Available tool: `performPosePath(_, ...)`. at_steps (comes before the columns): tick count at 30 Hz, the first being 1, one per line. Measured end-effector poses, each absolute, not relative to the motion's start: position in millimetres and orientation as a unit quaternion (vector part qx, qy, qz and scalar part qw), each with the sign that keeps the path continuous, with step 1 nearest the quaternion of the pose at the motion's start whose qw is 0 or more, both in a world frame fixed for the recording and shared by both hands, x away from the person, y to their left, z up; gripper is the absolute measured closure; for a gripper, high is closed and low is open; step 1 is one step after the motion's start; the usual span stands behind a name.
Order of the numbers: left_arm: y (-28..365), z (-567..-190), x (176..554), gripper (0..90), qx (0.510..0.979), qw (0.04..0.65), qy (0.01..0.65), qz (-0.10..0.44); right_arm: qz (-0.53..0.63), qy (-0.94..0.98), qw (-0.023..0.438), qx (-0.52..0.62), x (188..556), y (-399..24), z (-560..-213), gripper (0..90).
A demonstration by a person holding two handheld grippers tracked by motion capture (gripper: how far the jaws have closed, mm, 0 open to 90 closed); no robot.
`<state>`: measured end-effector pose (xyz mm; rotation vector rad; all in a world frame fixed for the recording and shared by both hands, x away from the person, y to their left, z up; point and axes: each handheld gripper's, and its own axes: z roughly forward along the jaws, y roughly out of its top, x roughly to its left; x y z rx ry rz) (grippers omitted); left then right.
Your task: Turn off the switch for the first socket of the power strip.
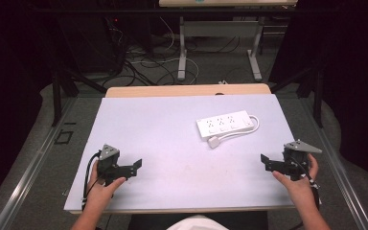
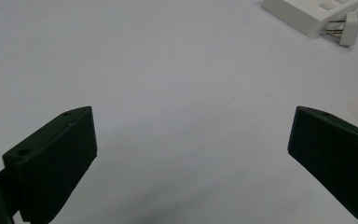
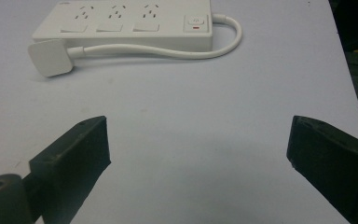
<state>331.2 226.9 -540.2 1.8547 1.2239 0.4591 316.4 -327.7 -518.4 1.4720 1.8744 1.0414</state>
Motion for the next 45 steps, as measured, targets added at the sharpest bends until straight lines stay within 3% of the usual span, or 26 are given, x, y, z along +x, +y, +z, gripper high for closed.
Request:
performPosePath(24,228.4,-540.6,328.2,3.4,0.734,0.422,0.498,0.189,0.377,0.701,0.275,0.538,326.0,-327.9,-531.7,4.6)
performPosePath(31,231.1,-540.5,327.7,4.1,0.729,0.421,0.504,0.192,0.359,0.716,0.296,0.520,324.6,-321.9,-525.9,14.5)
performPosePath(39,231.9,-538.9,323.7,4.1,0.734,0.413,0.500,0.201,0.357,0.725,0.285,0.516,325.0,-317.0,-522.0,15.4)
performPosePath(45,231.2,-538.5,321.5,4.2,0.736,0.410,0.498,0.204,0.363,0.729,0.278,0.509,327.3,-317.5,-520.0,24.9)
